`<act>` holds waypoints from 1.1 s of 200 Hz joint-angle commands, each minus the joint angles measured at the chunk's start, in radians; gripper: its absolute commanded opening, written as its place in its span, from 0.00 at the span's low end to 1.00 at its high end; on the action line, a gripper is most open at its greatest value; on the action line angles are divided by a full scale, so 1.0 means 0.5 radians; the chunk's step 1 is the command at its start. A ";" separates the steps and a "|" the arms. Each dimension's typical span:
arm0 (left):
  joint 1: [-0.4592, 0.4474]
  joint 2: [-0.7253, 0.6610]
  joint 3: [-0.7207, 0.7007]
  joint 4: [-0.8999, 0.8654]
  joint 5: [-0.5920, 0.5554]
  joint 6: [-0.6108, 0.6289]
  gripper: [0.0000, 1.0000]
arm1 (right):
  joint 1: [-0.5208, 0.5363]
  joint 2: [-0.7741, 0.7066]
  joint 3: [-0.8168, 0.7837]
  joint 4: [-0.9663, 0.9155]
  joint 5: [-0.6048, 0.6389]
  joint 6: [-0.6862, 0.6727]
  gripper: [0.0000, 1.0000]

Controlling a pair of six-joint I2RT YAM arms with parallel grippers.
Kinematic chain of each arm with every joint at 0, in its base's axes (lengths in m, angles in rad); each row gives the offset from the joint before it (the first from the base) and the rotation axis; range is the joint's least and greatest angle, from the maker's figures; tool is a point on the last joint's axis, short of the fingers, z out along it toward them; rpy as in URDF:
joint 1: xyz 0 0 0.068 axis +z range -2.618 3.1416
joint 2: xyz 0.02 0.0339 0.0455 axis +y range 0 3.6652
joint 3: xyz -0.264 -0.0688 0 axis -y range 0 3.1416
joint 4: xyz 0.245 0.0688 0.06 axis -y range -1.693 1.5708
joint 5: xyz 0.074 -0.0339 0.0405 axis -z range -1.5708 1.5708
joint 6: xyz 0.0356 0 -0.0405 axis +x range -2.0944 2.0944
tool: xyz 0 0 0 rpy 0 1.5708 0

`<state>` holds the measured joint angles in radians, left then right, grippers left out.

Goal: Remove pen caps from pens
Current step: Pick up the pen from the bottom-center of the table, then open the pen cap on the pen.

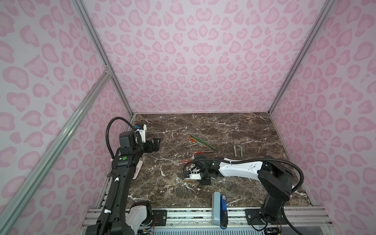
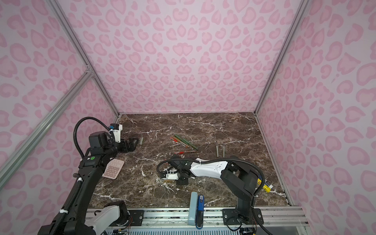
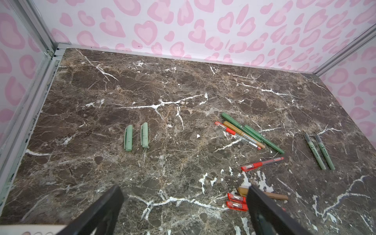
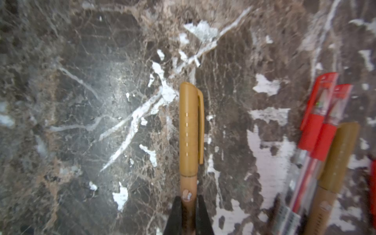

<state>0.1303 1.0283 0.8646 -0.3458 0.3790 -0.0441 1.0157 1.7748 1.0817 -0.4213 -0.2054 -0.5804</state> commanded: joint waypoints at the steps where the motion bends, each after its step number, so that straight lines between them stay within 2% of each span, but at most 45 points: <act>1: 0.012 -0.016 0.014 0.024 0.063 -0.008 0.98 | -0.029 -0.083 -0.034 0.107 -0.044 0.121 0.00; 39: 0.038 -0.027 0.006 0.049 0.193 -0.059 0.98 | -0.105 -0.275 -0.081 0.273 -0.094 0.335 0.00; 92: 0.037 -0.014 0.009 0.126 0.490 -0.217 0.99 | -0.224 -0.462 -0.245 0.776 -0.121 0.891 0.00; 165: 0.025 0.011 -0.032 0.286 1.002 -0.464 1.00 | -0.257 -0.443 -0.311 1.362 0.026 1.682 0.00; 220: -0.031 0.005 -0.086 0.387 1.195 -0.521 1.00 | -0.218 -0.318 -0.221 1.542 0.075 2.009 0.00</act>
<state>0.1268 1.0309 0.8230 -0.2085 0.8921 -0.2852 0.8936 1.5883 0.9497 0.2588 -0.1955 0.3218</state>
